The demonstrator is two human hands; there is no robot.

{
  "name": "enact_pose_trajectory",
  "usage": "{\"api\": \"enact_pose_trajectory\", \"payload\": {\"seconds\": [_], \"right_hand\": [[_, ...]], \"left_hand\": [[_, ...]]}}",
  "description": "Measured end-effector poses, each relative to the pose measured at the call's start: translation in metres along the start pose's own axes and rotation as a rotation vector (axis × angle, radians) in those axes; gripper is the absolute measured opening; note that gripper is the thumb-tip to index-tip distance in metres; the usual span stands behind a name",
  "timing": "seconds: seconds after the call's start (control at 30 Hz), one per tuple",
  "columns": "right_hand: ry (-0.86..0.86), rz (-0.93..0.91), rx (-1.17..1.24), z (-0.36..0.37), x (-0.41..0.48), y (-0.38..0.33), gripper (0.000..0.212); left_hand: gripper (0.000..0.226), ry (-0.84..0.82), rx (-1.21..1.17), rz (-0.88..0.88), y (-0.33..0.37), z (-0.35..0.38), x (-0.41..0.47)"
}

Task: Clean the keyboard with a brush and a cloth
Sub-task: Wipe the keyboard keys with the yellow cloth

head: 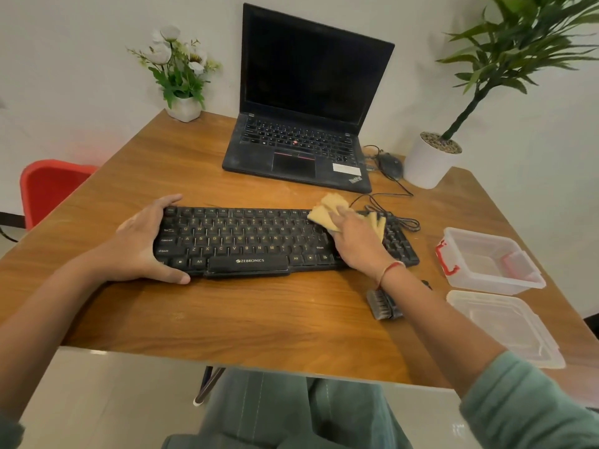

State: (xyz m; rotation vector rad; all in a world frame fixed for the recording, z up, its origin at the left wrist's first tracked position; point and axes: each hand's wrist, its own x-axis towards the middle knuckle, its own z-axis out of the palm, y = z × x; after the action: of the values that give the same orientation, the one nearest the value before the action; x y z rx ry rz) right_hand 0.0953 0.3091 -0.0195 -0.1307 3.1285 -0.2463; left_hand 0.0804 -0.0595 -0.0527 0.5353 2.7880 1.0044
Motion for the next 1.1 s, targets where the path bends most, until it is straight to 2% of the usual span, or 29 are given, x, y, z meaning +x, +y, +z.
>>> {"api": "enact_pose_trajectory", "payload": {"seconds": [0.07, 0.17, 0.2, 0.37, 0.4, 0.47, 0.53, 0.6, 0.67, 0.77, 0.83, 1.0, 1.07, 1.1], "right_hand": [[0.010, 0.025, 0.091, -0.011, 0.000, 0.016, 0.046], [0.063, 0.282, 0.023, -0.027, 0.005, 0.040, 0.036], [0.057, 0.303, 0.033, -0.025, 0.005, 0.036, 0.035], [-0.015, 0.037, 0.208, -0.011, -0.003, -0.031, 0.040], [-0.053, 0.038, 0.340, -0.017, -0.003, -0.032, 0.036], [-0.136, 0.146, 0.830, -0.040, -0.008, -0.023, 0.022], [-0.120, 0.286, 1.233, -0.063, -0.011, 0.001, 0.022], [0.011, 0.392, 1.314, -0.080, -0.007, 0.036, 0.030], [0.196, 0.427, 1.279, -0.094, -0.004, 0.063, 0.026], [0.390, 0.358, 0.983, -0.099, 0.001, 0.084, 0.027], [0.357, 0.310, 0.688, -0.091, 0.006, 0.079, 0.029], [-0.008, 0.259, 0.097, -0.034, 0.012, 0.058, 0.030], [0.027, 0.264, -0.048, -0.015, 0.009, 0.047, 0.038], [0.075, 0.266, -0.041, -0.009, 0.006, 0.039, 0.041]], "left_hand": [[0.125, -0.014, -0.014, 0.003, 0.000, -0.001, -0.001], [0.125, -0.021, -0.012, -0.005, -0.001, -0.002, -0.001], [0.125, -0.017, -0.009, -0.009, -0.001, -0.001, -0.001], [0.122, -0.008, -0.008, -0.002, 0.000, -0.001, -0.001], [0.122, -0.013, -0.012, -0.004, 0.000, -0.001, -0.001], [0.123, -0.020, -0.010, -0.005, 0.000, -0.002, -0.002], [0.124, -0.022, -0.011, -0.007, -0.001, -0.002, -0.002], [0.125, -0.025, -0.017, -0.010, -0.001, -0.001, -0.001], [0.126, -0.024, -0.015, -0.012, -0.002, -0.001, -0.001], [0.132, -0.039, 0.006, -0.023, -0.003, -0.001, 0.001], [0.138, -0.072, 0.040, -0.026, -0.003, -0.001, 0.001], [0.141, -0.079, 0.067, -0.054, -0.002, -0.001, 0.003], [0.141, -0.052, 0.046, -0.067, -0.002, 0.000, 0.003], [0.141, -0.040, 0.038, -0.072, -0.001, 0.000, 0.002]]}}
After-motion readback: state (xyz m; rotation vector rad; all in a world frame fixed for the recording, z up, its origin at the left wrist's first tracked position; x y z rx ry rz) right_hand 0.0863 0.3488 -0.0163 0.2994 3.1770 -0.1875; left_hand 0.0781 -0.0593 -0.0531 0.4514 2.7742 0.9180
